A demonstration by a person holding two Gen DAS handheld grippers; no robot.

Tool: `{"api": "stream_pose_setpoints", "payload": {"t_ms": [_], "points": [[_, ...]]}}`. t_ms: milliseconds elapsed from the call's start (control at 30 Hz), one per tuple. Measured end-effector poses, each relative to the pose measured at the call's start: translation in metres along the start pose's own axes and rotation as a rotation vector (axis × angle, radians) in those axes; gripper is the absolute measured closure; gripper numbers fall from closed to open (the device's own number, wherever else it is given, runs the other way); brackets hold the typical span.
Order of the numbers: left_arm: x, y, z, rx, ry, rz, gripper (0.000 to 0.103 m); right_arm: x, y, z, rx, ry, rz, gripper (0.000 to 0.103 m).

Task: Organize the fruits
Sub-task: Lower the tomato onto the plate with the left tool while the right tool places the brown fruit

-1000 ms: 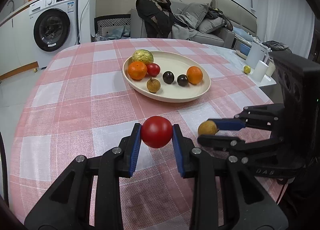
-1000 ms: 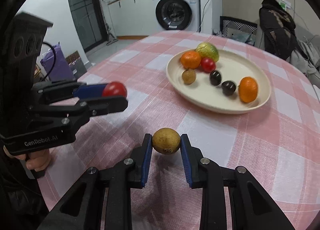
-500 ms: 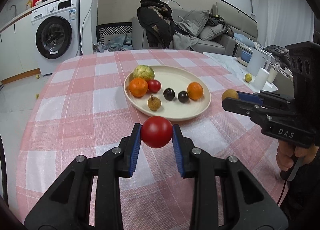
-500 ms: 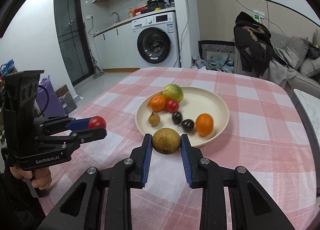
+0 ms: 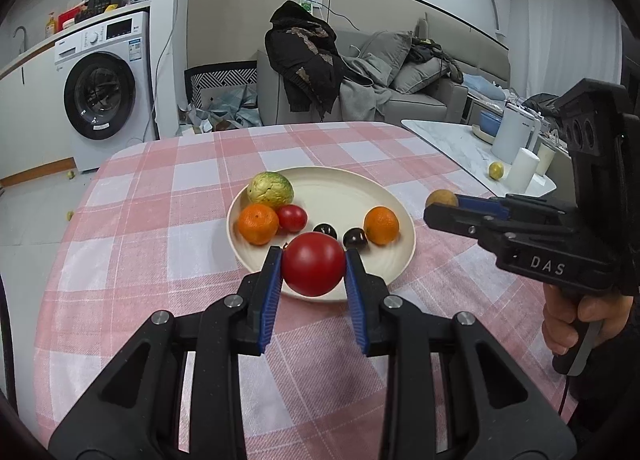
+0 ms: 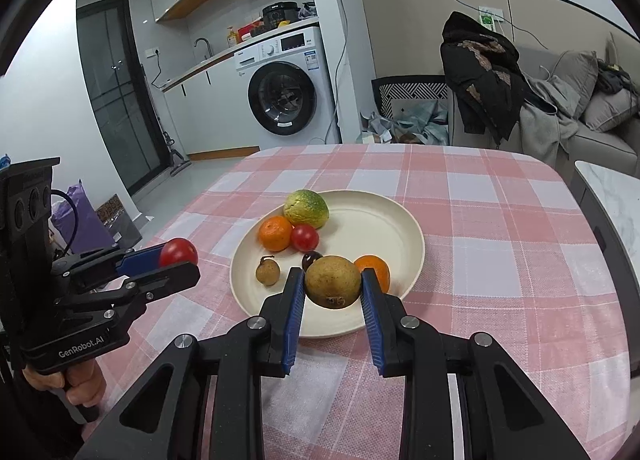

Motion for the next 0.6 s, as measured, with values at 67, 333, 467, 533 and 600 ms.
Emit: {"api": "stream_pose_setpoints", "payload": {"t_ms": [67, 333, 467, 533, 600], "points": [[0.001, -0.007, -0.002, -0.006, -0.001, 0.009, 0.076, 0.000, -0.004, -0.001, -0.006, -0.001, 0.002, 0.074], [0.005, -0.037, -0.004, -0.028, -0.013, -0.002, 0.076, 0.003, -0.025, 0.001, -0.040, -0.019, 0.001, 0.074], [0.006, -0.051, -0.001, -0.033, -0.027, -0.004, 0.076, 0.007, -0.032, 0.006, -0.060, -0.025, 0.008, 0.074], [0.006, -0.058, 0.001, -0.046, -0.026, -0.005, 0.075, 0.008, -0.034, 0.008, -0.069, -0.025, 0.007, 0.074], [0.005, -0.062, 0.003, -0.054, -0.026, -0.008, 0.075, 0.009, -0.037, 0.009, -0.076, -0.027, 0.007, 0.074]]}}
Point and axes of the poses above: each gripper's, at about its wrist camera, not at the fingertips, and y roughly against the way its jaws point, x to its right, z to its underside, the point moved 3 cm from there along -y, roughly the way its jaws point, and after that the axes turned 1 degree about -y, right-handed, at the moved point
